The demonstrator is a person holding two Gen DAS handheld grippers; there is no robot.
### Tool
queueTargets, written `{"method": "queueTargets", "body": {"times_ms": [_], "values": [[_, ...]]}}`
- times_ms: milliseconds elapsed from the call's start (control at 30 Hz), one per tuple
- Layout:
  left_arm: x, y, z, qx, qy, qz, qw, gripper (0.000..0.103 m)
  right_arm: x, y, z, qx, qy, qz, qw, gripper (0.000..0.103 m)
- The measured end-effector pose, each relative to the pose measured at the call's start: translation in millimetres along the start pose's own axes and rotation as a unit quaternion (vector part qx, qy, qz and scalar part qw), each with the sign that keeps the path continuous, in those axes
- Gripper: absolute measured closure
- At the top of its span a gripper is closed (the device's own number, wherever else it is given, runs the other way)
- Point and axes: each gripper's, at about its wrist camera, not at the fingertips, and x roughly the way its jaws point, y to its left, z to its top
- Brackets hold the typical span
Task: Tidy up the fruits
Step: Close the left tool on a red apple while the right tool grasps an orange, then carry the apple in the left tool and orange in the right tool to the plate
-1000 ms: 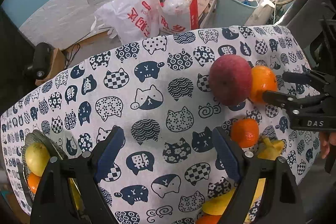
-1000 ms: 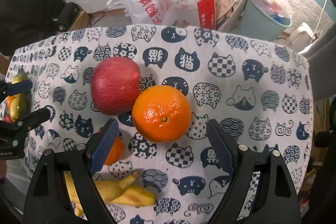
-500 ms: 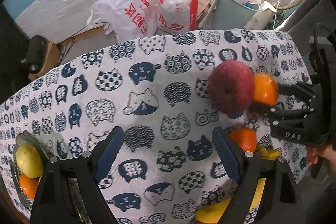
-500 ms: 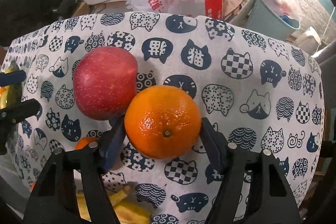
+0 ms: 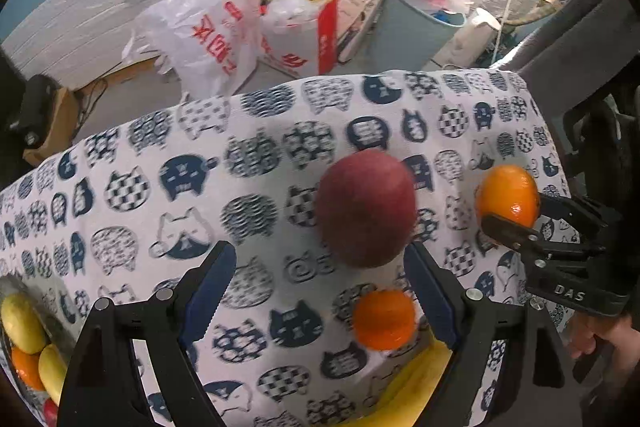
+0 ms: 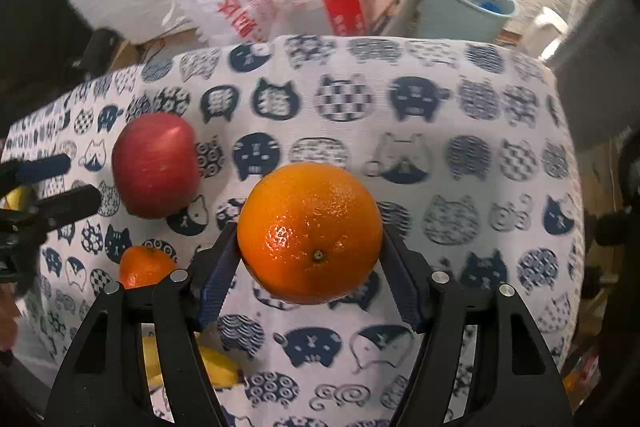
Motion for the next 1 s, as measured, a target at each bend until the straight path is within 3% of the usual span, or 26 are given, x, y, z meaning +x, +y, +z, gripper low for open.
{"method": "queueTargets", "body": {"times_ms": [333,733,867,1000], "values": [[26,-21,17,-0.006,0.007,-0.016,0.9998,0.016,-22,-8,-2,0.012,-0.019,0.009,1.0,0.034],[51,-34,21,0.008,0.011,-0.005,0.9999,0.016,-27,-14,-7,0.016,-0.023,0.004,1.0,0.034],[51,-33,20,0.015,0.01,0.003,0.9998,0.031,-28,-13,-6,0.016,-0.026,0.004,1.0,0.034],[49,-29,18,0.021,0.01,-0.006,0.9997,0.03,-23,-11,-4,0.017,-0.03,0.005,0.999,0.034]]}}
